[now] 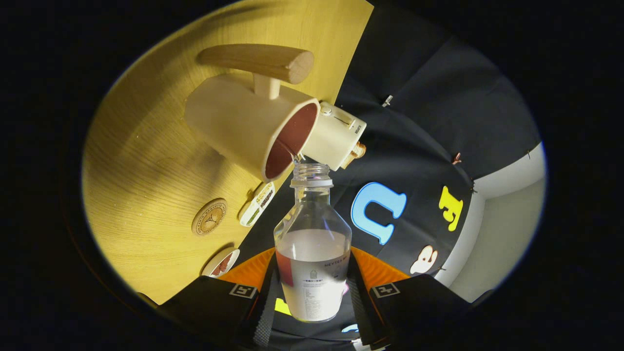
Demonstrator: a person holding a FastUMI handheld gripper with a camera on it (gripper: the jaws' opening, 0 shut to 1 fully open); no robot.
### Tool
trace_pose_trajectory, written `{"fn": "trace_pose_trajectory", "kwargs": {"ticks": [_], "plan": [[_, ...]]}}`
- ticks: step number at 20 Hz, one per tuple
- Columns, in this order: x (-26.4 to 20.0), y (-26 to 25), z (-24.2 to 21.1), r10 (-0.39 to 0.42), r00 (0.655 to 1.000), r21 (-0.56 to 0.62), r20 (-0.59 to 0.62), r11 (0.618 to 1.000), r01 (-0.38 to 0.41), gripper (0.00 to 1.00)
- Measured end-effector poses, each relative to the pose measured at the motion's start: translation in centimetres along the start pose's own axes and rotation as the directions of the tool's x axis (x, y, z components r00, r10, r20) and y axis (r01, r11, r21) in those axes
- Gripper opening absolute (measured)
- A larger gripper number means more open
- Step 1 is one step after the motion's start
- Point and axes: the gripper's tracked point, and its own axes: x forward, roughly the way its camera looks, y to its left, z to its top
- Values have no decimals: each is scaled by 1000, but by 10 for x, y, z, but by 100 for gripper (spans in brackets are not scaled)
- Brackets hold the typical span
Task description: Take the bottle from table, then pour the juice into the cup, finally place the bottle on the coaster
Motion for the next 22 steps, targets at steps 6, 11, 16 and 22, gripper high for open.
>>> {"fn": "trace_pose_trajectory", "kwargs": {"ticks": [6, 11, 16, 22], "plan": [[1, 2, 5, -12, 1000, -47, 27, 999, 13, 70], [8, -7, 9, -40, 996, -150, 78, 987, 52, 70], [14, -17, 19, -70, 989, -221, 131, 970, 98, 70], [15, -19, 16, -91, 983, -262, 159, 956, 130, 70]]}}
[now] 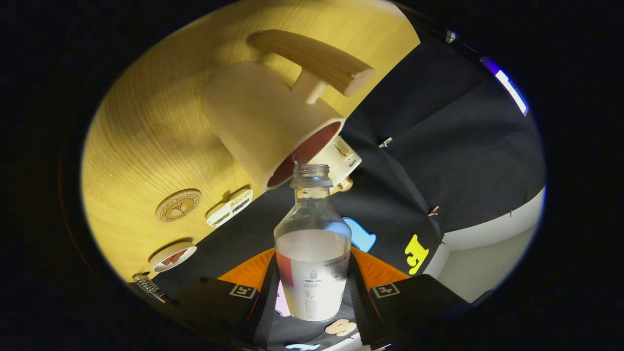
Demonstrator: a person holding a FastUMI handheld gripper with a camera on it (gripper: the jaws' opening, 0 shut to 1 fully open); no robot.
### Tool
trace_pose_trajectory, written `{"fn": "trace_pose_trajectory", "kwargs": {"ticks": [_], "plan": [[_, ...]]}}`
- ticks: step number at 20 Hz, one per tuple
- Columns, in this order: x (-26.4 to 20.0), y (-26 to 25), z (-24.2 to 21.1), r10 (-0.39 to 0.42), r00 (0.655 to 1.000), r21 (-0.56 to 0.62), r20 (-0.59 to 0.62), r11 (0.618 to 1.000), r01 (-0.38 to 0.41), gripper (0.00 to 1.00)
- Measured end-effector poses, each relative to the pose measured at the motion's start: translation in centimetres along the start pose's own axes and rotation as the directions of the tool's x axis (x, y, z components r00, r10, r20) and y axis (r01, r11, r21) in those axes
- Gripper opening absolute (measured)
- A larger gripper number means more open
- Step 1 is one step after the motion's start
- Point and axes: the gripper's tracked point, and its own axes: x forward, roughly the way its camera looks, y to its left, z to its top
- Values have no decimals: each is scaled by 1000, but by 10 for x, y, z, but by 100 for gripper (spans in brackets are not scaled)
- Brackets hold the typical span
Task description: Take the bottle from table, then pour the juice into the cup, finally place the bottle on the coaster
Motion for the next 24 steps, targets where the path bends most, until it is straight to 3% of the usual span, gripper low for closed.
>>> {"fn": "trace_pose_trajectory", "kwargs": {"ticks": [10, 15, 18, 22, 24], "plan": [[-1, 1, -1, 18, 1000, 27, -6, 999, -18, 70], [-9, 11, -9, 77, 996, 206, -48, 976, -65, 70], [-17, 21, -13, 137, 987, 379, -83, 920, -96, 70], [-23, 26, -4, 211, 974, 610, -78, 784, -120, 70], [-28, 27, 0, 236, 970, 715, -65, 688, -119, 70]]}}
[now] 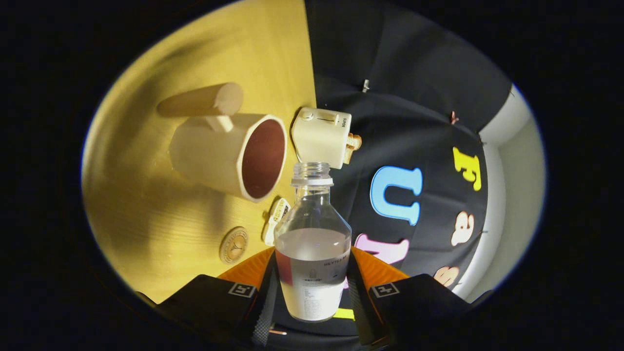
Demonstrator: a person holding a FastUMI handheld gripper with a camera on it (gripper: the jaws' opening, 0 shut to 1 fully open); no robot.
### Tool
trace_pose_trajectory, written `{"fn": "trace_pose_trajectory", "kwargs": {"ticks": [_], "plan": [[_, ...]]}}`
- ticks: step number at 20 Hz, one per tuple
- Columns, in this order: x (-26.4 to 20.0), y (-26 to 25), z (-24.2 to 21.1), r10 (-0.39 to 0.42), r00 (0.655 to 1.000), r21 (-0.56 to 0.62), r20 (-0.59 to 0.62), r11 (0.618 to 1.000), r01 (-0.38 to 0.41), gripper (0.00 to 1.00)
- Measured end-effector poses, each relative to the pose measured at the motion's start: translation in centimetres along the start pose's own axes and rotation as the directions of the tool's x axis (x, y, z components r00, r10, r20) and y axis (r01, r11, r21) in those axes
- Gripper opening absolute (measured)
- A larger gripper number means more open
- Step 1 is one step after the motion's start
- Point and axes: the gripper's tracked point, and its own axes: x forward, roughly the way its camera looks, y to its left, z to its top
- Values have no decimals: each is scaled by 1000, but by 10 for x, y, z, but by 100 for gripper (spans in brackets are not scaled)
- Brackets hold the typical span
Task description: Take the bottle from table, then pour the juice into the cup, finally place the bottle on the coaster
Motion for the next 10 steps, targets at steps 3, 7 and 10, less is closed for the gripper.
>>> {"fn": "trace_pose_trajectory", "kwargs": {"ticks": [3, 7, 10], "plan": [[-7, 5, 9, 35, 999, 260, 36, 965, -43, 70], [-10, -4, 17, 43, 995, 558, 93, 825, -88, 71], [-20, -12, 31, 42, 981, 786, 191, 592, -178, 71]]}}
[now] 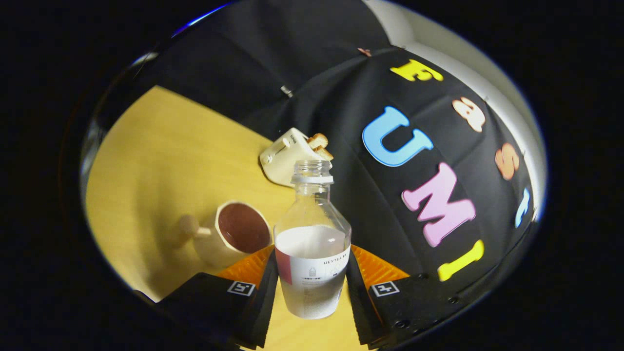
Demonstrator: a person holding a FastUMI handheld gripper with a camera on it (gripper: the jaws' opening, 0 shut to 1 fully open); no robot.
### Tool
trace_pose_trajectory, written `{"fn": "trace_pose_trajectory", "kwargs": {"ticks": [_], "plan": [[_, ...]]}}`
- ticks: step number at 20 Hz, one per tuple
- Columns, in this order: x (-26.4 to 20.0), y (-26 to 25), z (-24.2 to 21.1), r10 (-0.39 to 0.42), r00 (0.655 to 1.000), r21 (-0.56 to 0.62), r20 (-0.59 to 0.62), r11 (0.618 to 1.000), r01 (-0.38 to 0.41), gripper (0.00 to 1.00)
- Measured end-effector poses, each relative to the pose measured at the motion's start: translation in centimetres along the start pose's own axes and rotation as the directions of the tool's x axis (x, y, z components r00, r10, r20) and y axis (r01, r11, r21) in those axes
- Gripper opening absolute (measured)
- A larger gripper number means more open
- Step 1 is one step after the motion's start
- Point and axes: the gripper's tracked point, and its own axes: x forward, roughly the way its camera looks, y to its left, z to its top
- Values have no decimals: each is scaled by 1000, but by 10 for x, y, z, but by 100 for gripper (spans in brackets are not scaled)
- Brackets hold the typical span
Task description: Take the bottle from table, then pour the juice into the cup, finally place the bottle on the coaster
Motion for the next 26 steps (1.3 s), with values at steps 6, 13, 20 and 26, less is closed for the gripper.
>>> {"fn": "trace_pose_trajectory", "kwargs": {"ticks": [6, 13, 20, 26], "plan": [[-4, -42, 18, -17, 999, 388, 44, 922, -1, 70], [5, -117, 26, -219, 964, 536, 150, 838, 107, 71], [49, -159, -21, -385, 919, 581, 81, 768, 270, 72], [89, -151, -70, -428, 903, 611, 26, 722, 325, 72]]}}
